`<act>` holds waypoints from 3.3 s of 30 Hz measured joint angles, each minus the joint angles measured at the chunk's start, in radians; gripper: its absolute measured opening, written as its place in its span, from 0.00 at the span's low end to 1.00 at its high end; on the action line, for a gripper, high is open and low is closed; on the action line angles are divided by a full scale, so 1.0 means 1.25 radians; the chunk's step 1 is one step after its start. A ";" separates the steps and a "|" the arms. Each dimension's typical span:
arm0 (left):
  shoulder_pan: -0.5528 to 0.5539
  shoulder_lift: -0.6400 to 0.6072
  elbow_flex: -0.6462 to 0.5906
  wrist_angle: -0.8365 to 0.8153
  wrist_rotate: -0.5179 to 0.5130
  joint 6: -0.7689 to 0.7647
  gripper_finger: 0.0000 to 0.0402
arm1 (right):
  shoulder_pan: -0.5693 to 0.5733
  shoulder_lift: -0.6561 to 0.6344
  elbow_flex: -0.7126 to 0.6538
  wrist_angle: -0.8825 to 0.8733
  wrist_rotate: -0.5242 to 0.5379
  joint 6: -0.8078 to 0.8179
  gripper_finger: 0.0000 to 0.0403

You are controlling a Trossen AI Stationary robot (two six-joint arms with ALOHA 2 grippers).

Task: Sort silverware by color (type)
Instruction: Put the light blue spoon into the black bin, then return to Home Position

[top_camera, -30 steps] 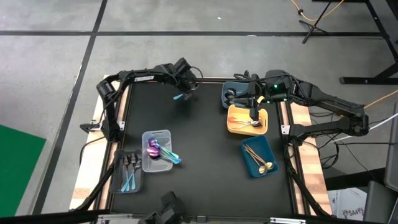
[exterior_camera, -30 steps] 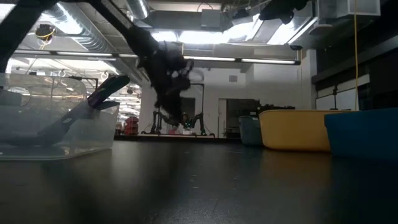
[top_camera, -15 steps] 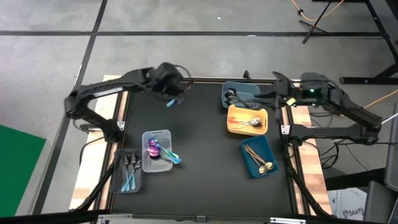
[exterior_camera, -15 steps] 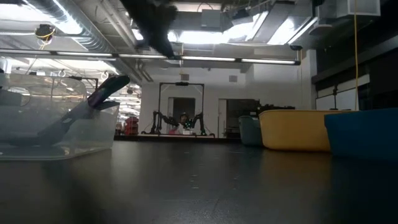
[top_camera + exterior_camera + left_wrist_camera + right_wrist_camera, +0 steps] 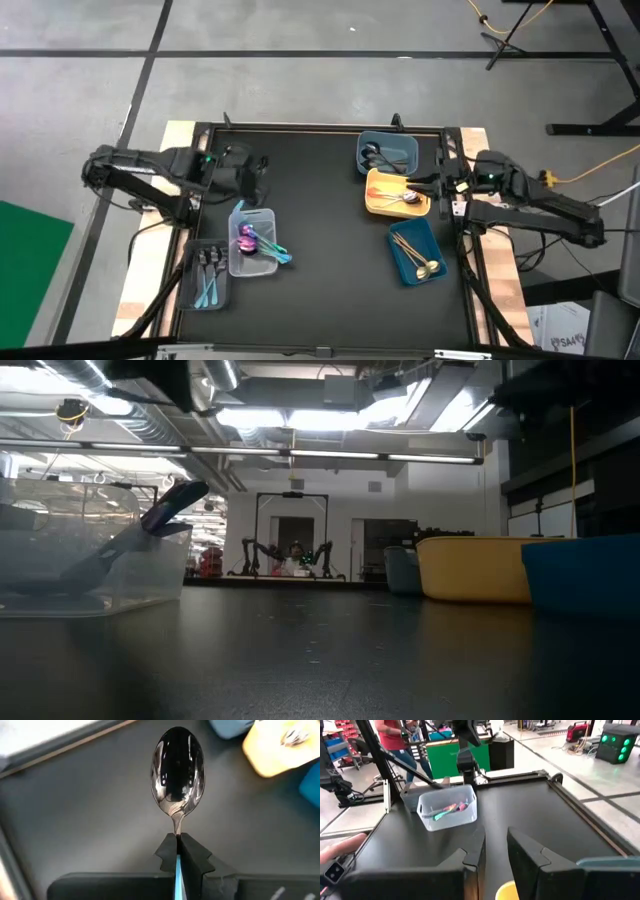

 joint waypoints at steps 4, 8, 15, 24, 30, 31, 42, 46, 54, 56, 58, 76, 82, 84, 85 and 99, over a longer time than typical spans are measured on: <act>-0.097 0.013 0.000 -0.092 -0.019 -0.146 0.00 | 0.000 -0.072 -0.067 0.001 -0.020 0.012 0.18; -0.175 0.029 0.000 -0.143 -0.020 -0.261 0.00 | 0.000 -0.151 -0.118 0.004 -0.055 0.023 0.18; -0.281 0.071 0.000 -0.172 -0.019 -0.411 0.00 | 0.000 -0.285 -0.185 0.006 -0.078 0.039 0.18; -0.380 0.156 0.000 -0.192 0.046 -0.547 0.00 | 0.000 -0.355 -0.250 0.011 -0.090 0.057 0.18; -0.431 0.205 0.000 -0.224 0.129 -0.620 0.00 | 0.000 -0.356 -0.331 0.175 -0.105 0.097 0.18; -0.440 0.211 0.000 -0.227 0.133 -0.630 0.00 | 0.000 -0.356 -0.353 0.229 -0.105 0.115 0.18; -0.527 0.227 0.000 -0.258 0.247 -0.793 0.00 | 0.000 -0.356 -0.469 0.436 -0.145 0.198 0.18; -0.567 0.227 0.000 -0.258 0.280 -0.874 0.00 | 0.000 -0.355 -0.469 0.415 -0.101 0.181 0.18; -0.636 0.250 0.000 -0.258 0.284 -0.990 0.00 | 0.000 -0.355 -0.469 0.343 -0.076 0.180 0.18; -0.643 0.273 0.000 -0.258 0.284 -0.988 0.00 | 0.000 -0.355 -0.469 0.334 -0.076 0.179 0.18; -0.644 0.300 0.000 -0.258 0.292 -0.987 0.00 | 0.000 -0.355 -0.469 0.333 -0.075 0.179 0.18; -0.649 0.476 -0.036 -0.256 0.361 -0.938 0.02 | 0.000 -0.355 -0.469 0.329 -0.028 0.178 0.18; -0.647 0.476 -0.087 -0.250 0.360 -0.937 0.06 | 0.000 -0.355 -0.469 0.328 -0.028 0.178 0.18; -0.643 0.476 -0.091 -0.240 0.362 -0.937 0.07 | 0.000 -0.355 -0.469 0.326 -0.028 0.178 0.18; -0.641 0.476 -0.091 -0.239 0.362 -0.937 0.08 | 0.000 -0.355 -0.469 0.326 -0.028 0.178 0.18; -0.636 0.476 -0.078 -0.227 0.398 -0.916 0.19 | 0.000 -0.355 -0.469 0.323 -0.019 0.178 0.18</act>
